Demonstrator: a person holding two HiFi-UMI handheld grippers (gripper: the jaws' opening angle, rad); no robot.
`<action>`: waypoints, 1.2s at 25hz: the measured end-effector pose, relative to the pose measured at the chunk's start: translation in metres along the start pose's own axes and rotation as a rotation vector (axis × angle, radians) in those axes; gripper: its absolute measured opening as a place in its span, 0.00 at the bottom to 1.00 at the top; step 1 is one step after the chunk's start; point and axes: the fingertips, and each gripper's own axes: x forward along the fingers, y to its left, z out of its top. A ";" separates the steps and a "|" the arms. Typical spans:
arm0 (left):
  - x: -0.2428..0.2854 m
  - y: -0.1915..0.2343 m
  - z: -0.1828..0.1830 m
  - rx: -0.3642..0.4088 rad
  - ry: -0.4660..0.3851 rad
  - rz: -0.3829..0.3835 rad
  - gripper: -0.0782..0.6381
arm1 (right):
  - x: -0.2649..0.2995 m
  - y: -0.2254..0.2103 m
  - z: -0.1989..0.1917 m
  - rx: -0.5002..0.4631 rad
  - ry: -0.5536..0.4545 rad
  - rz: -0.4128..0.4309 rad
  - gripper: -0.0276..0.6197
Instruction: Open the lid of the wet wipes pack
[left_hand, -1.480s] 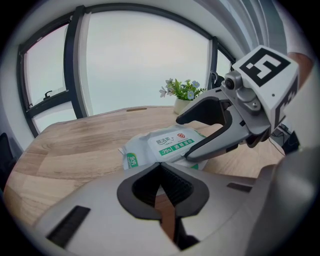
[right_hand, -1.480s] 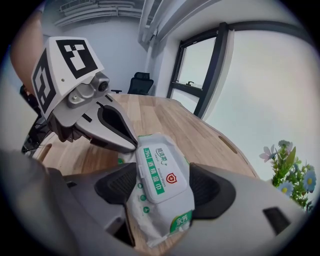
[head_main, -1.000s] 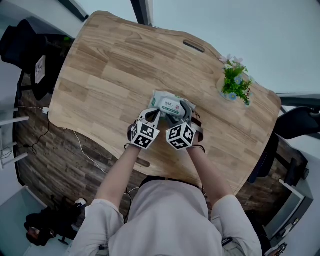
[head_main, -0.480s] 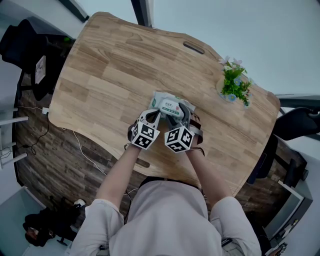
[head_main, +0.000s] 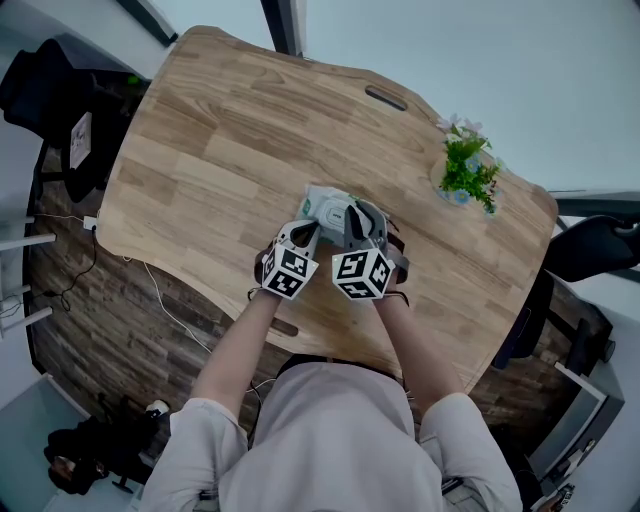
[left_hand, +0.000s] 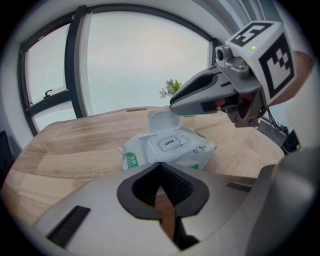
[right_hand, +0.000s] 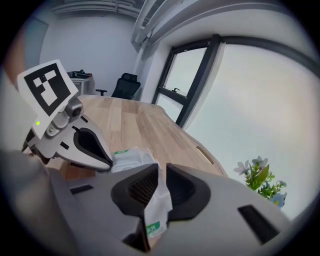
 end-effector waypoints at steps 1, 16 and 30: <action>0.000 0.000 0.000 -0.001 0.000 -0.001 0.14 | 0.000 -0.006 -0.001 0.004 0.001 -0.009 0.11; 0.000 0.000 0.001 -0.009 -0.005 -0.004 0.14 | 0.033 -0.031 -0.028 0.073 0.075 0.019 0.06; 0.000 0.000 0.000 -0.015 -0.005 -0.002 0.14 | 0.053 -0.029 -0.042 0.105 0.122 0.057 0.05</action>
